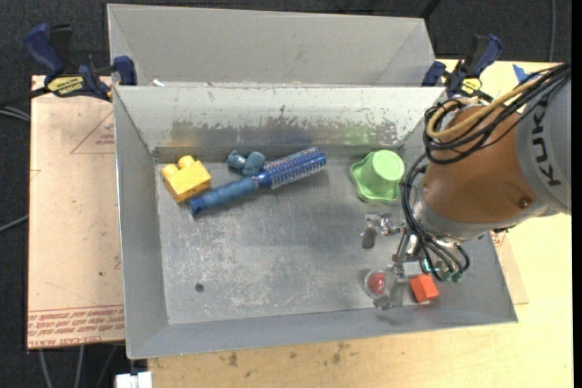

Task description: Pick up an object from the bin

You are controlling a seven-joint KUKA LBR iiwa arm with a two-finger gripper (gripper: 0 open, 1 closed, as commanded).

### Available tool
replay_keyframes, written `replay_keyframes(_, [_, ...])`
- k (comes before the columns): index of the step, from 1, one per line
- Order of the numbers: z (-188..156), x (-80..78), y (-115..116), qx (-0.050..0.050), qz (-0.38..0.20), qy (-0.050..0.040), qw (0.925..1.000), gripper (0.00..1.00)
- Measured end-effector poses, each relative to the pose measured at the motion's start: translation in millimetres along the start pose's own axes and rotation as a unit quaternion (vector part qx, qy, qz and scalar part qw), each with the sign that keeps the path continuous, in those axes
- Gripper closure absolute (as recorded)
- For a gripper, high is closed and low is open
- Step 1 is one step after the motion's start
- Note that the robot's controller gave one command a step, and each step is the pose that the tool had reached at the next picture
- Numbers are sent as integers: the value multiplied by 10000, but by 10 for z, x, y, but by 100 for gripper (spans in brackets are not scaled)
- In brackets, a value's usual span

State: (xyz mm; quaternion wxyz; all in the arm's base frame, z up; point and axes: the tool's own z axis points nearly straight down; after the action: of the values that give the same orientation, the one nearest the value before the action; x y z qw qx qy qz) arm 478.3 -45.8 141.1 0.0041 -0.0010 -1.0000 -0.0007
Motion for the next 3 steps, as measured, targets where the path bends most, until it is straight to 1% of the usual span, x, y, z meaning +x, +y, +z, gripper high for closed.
replay_keyframes(1, [718, -81, -1042, 20, -446, -99, 9990, 0])
replay_keyframes(2, [686, -65, -1075, 18, -835, -131, 9964, 0])
replay_keyframes(3, [679, -89, -1070, 21, -834, -166, 9964, 0])
